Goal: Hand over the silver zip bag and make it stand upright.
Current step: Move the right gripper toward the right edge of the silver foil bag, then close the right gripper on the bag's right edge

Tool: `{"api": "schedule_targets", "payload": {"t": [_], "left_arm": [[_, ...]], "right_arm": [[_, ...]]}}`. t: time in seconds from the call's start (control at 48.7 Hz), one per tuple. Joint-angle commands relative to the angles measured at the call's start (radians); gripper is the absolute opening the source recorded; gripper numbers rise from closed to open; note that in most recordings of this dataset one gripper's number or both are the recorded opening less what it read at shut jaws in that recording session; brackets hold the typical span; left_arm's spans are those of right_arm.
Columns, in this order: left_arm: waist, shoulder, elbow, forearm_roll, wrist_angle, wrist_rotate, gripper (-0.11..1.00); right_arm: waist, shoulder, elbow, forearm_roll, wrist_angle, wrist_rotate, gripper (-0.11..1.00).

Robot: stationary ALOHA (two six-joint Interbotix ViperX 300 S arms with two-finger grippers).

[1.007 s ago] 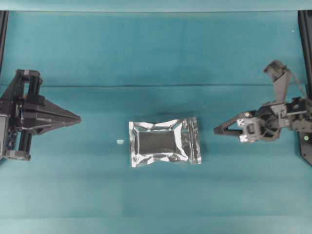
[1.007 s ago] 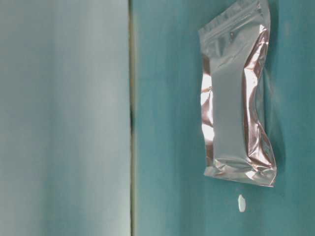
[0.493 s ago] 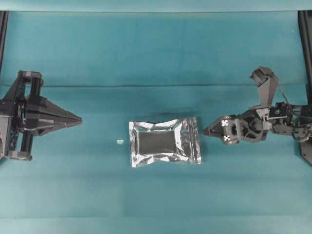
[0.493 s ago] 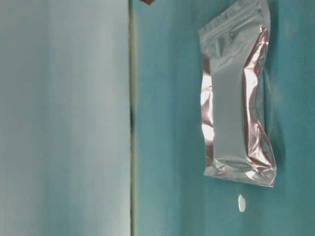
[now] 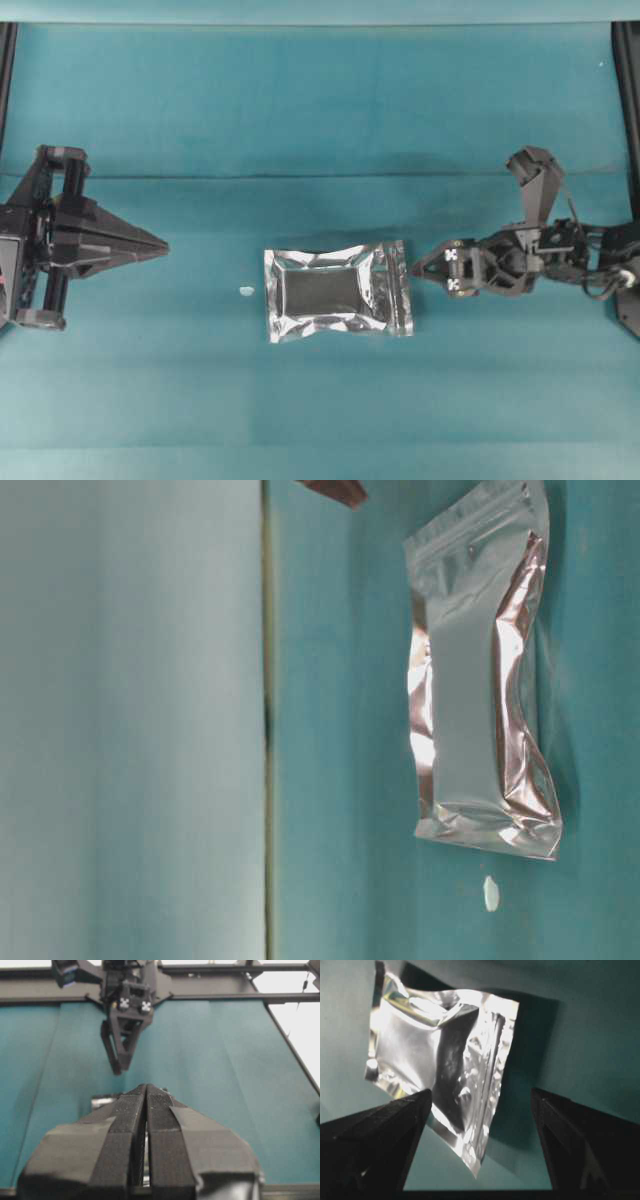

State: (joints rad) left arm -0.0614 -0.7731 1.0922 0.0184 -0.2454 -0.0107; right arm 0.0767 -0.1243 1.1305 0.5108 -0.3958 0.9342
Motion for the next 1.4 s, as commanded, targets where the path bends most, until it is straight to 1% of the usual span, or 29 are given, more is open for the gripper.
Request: {"api": "schedule_targets", "payload": {"t": [0.0, 0.123, 0.247, 0.493, 0.884, 1.377], "left_arm": [[0.002, 0.002, -0.026, 0.002, -0.003, 0.002, -0.01], [0.006, 0.005, -0.026, 0.002, 0.003, 0.002, -0.01], [0.014, 0.005, -0.026, 0.002, 0.021, 0.0, -0.01], [0.04, 0.006, -0.028, 0.002, 0.023, 0.003, -0.01], [0.041, 0.005, -0.026, 0.002, 0.023, 0.003, -0.01], [0.038, 0.003, -0.026, 0.002, 0.023, 0.003, -0.01]], "right_arm": [[0.028, 0.044, -0.002, 0.003, -0.075, 0.048, 0.9], [0.061, 0.104, 0.009, 0.002, -0.166, 0.129, 0.9], [0.081, 0.124, 0.031, 0.0, -0.206, 0.167, 0.89], [0.078, 0.13, 0.041, 0.0, -0.216, 0.173, 0.89], [0.077, 0.183, 0.014, -0.002, -0.272, 0.186, 0.89], [0.077, 0.242, -0.034, -0.003, -0.259, 0.186, 0.89]]}}
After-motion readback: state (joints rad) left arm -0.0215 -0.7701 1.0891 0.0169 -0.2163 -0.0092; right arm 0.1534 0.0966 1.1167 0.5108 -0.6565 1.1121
